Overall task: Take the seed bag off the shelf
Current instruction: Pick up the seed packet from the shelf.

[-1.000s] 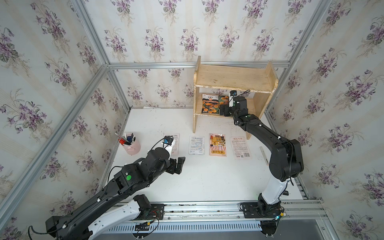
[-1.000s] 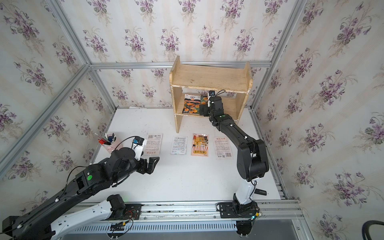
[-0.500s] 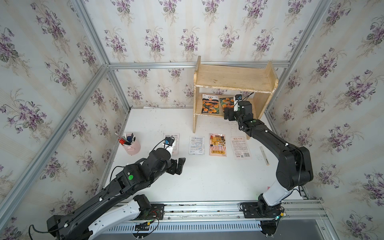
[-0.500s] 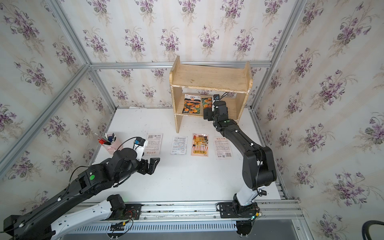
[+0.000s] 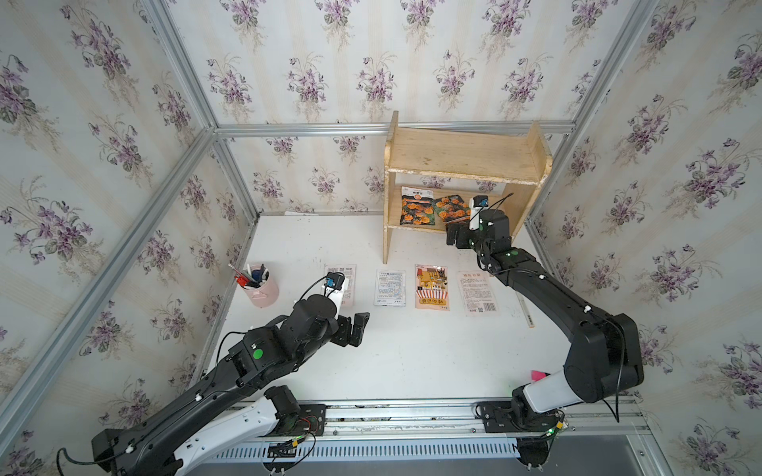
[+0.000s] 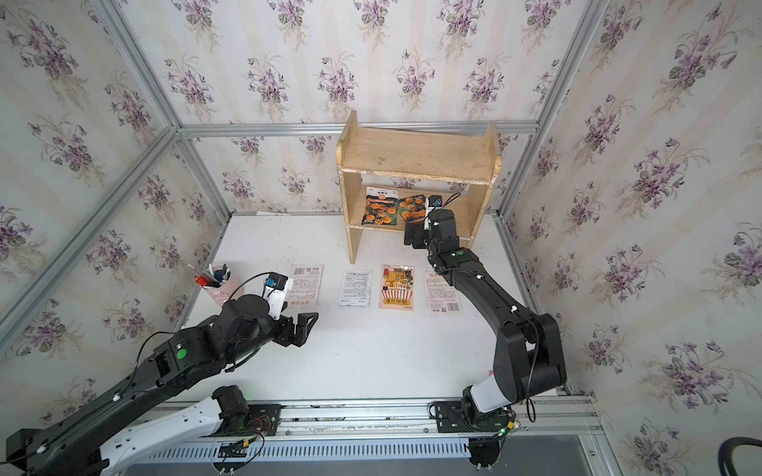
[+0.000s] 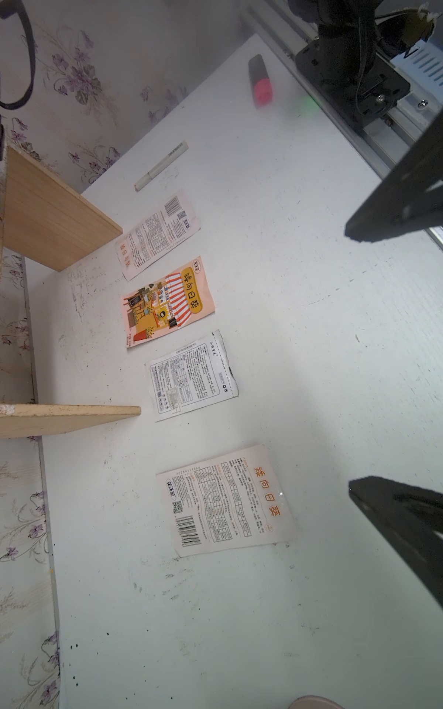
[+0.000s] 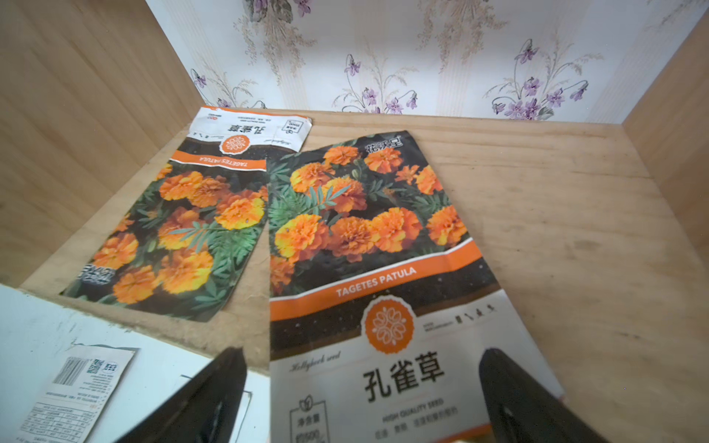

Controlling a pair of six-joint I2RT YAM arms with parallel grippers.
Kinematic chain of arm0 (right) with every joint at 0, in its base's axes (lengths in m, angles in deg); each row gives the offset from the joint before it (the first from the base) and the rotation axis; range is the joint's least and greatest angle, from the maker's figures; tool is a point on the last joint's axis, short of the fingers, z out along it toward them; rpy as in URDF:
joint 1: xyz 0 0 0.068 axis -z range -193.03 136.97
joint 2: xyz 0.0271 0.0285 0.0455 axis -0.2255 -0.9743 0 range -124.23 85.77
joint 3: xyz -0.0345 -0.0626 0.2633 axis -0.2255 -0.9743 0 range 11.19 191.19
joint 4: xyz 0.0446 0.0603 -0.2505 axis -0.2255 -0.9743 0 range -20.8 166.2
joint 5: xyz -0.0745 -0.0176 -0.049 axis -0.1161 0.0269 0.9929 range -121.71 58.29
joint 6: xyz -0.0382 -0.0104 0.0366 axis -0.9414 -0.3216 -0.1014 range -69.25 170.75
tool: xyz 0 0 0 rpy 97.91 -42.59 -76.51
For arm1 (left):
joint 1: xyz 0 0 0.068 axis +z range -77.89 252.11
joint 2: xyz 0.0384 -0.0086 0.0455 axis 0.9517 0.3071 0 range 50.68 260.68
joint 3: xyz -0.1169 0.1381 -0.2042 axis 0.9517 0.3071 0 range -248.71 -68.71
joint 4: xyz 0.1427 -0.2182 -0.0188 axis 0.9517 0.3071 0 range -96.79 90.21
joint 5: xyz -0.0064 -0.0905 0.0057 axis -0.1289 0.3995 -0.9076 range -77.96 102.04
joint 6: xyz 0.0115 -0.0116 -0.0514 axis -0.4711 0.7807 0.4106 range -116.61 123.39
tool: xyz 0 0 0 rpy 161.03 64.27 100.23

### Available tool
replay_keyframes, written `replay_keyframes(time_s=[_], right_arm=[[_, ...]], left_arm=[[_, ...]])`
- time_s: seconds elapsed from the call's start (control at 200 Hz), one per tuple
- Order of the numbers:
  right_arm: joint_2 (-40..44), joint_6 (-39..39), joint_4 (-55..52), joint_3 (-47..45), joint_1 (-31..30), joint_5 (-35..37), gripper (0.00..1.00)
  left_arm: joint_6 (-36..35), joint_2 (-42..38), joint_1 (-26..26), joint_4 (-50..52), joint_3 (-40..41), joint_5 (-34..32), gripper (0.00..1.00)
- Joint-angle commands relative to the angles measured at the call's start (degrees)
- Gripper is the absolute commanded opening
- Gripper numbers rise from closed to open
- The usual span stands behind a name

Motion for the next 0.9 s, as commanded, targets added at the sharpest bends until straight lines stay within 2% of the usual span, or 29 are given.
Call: replay_keyframes(time_s=[0.0, 0.29, 0.47, 0.639, 0.894], right_arm=[[1.04, 3.23, -0.81, -0.36, -0.47, -1.67, 0.99], [2.98, 5.28, -1.62, -1.06, -0.77, -4.45, 0.99], [8.50, 8.63, -0.86, -4.63, -0.77, -6.44, 0.97], [14.72, 16.82, -1.49, -8.72, 0.37, -8.49, 0.96], [21.74, 31.29, 4.77, -16.19, 6.99, -20.85, 0.89]], left_arm=[[-0.37, -0.31, 0.07, -1.27, -0.28, -0.18, 1.00], [-0.21, -0.90, 0.03, -1.60, 0.04, -0.22, 1.00], [-0.21, -1.46, 0.07, -1.75, 0.21, -0.26, 1.00], [0.10, -1.82, 0.01, -2.02, 0.04, -0.34, 1.00], [-0.15, -1.50, 0.01, -2.43, -0.07, 1.12, 1.00]])
